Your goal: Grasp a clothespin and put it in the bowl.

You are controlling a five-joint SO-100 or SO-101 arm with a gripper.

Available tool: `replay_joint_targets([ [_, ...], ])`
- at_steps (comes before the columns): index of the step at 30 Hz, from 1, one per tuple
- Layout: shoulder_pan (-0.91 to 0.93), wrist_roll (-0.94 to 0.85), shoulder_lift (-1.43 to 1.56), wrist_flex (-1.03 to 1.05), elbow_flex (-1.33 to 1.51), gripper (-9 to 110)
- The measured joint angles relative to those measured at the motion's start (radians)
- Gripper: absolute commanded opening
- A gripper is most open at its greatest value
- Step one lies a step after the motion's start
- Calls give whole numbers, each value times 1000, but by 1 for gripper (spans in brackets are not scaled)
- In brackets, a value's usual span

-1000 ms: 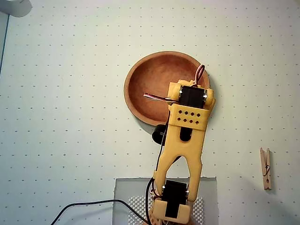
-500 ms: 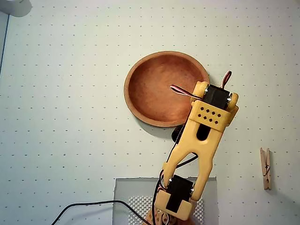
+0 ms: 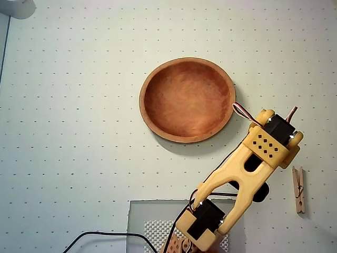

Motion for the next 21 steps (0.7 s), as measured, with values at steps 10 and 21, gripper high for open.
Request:
replay_joint_targets([
  [10, 94, 0, -2, 0, 161, -3],
  [21, 176, -6, -2, -3, 173, -3],
])
